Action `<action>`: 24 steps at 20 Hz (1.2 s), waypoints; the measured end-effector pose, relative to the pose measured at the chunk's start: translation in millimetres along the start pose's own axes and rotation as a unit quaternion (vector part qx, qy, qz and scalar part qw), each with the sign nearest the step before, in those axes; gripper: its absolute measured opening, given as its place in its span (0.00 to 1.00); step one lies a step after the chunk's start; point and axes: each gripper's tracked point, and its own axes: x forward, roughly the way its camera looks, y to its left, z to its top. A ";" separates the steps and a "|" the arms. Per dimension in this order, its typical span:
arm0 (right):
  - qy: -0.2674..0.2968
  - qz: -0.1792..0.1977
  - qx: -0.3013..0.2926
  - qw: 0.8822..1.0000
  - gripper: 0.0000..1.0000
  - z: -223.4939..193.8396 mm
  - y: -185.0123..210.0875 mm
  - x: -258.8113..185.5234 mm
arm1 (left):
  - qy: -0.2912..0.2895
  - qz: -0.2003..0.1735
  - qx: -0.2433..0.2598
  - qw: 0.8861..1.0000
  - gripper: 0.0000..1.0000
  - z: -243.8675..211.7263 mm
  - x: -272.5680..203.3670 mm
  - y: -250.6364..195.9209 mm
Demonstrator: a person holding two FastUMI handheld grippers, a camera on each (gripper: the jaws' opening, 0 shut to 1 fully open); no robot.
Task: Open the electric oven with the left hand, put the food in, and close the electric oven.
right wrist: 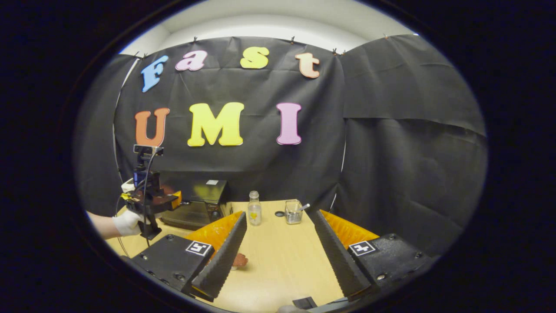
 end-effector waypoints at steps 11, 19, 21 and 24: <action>0.003 0.015 0.010 1.000 1.00 -3.9 10.6 9.7 | 0.024 -0.003 0.001 1.000 0.97 -19.8 -9.9 -5.6; 0.012 0.030 0.004 0.999 0.96 -21.0 15.2 5.3 | 0.024 -0.007 0.002 1.000 0.96 -53.8 -58.8 -10.1; 0.021 0.034 0.003 0.999 1.00 -29.4 16.1 3.1 | 0.028 -0.006 0.000 1.000 0.97 -66.1 -69.6 -11.0; 0.028 0.037 0.000 0.999 0.97 -36.7 16.8 3.0 | 0.041 -0.006 -0.001 0.999 0.97 -86.0 -84.8 -14.5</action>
